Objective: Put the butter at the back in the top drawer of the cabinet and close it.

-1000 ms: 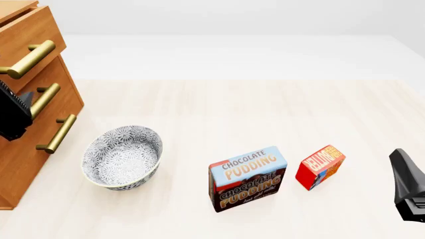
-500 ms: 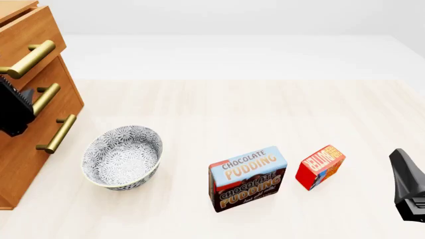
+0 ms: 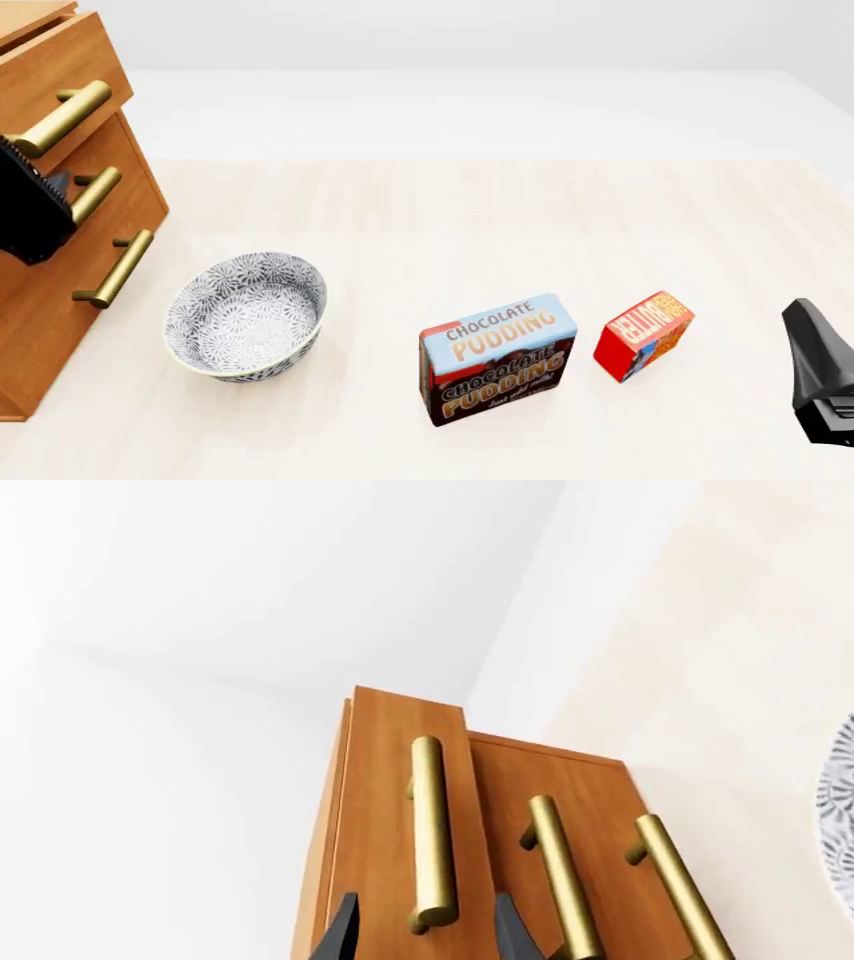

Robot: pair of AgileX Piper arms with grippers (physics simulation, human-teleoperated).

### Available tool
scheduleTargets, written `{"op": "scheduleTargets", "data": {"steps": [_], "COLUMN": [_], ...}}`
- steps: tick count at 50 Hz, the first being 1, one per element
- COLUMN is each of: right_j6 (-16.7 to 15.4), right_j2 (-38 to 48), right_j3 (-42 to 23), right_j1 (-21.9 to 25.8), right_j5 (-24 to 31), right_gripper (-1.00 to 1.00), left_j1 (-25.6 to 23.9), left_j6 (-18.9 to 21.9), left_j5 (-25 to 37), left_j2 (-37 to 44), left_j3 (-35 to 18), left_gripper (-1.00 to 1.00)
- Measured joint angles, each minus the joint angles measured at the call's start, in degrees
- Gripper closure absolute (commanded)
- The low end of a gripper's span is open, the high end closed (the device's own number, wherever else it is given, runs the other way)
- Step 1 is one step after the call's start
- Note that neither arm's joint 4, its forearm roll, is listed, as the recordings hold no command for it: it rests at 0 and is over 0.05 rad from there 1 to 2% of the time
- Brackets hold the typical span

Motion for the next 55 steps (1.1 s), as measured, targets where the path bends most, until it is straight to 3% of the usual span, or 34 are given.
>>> {"op": "scheduleTargets", "data": {"steps": [31,32,55], "right_j6": [0.0,0.0,0.0], "right_j2": [0.0,0.0,0.0], "right_j3": [0.0,0.0,0.0], "right_j1": [0.0,0.0,0.0], "right_j5": [0.0,0.0,0.0], "right_gripper": [-1.00,-1.00,-1.00], "left_j1": [-0.2,-0.2,-0.1], "left_j6": [-0.8,-0.8,-1.7], "left_j5": [-1.2,-1.1,0.4], "left_j2": [3.3,3.4,3.2], "left_j3": [-1.5,-1.6,-2.0], "left_gripper": [-1.00,1.00,1.00]}}
